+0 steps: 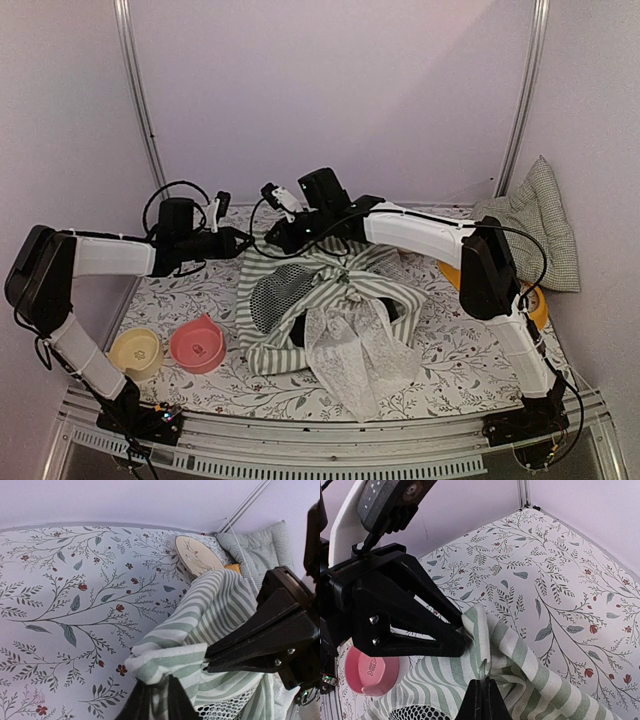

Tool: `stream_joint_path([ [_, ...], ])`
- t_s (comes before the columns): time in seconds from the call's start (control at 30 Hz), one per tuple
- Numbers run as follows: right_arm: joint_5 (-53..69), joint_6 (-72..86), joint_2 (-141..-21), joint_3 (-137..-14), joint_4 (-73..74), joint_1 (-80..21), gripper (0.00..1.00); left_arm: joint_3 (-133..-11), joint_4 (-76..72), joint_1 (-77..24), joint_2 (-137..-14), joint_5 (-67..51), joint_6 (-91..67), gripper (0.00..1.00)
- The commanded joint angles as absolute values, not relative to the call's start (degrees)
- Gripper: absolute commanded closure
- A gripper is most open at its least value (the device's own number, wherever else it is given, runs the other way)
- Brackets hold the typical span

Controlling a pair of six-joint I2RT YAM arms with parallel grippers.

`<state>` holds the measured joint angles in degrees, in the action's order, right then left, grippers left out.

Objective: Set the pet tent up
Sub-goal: Insert the tent pole into the pole socket of the pet tent.

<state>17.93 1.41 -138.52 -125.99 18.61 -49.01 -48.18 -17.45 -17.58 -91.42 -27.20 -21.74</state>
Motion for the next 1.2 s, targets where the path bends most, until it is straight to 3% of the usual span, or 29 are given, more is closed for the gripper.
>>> stream_joint_path([
  [0.0,17.8,3.8,-139.8,-127.4,14.4,-48.8,1.0,-49.8,-17.0,-19.9,-89.7,-28.9,-22.3,0.77],
  [0.23,17.4,4.9,-140.0,-126.3,9.2,-48.7,1.0,-51.3,-8.4,-18.6,-84.9,-22.0,-29.3,0.67],
  [0.57,15.5,5.6,-140.2,-125.5,6.0,-48.9,1.0,-51.6,-5.7,-17.1,-79.3,-24.3,-48.4,0.55],
  [0.77,15.1,5.4,-140.1,-125.6,5.6,-49.1,1.0,-54.5,-2.6,-16.8,-78.4,-19.4,-48.3,0.52],
  [1.17,13.0,4.2,-140.1,-125.4,5.1,-49.9,1.0,-54.2,-12.8,-17.7,-83.5,-25.9,-59.5,0.53],
])
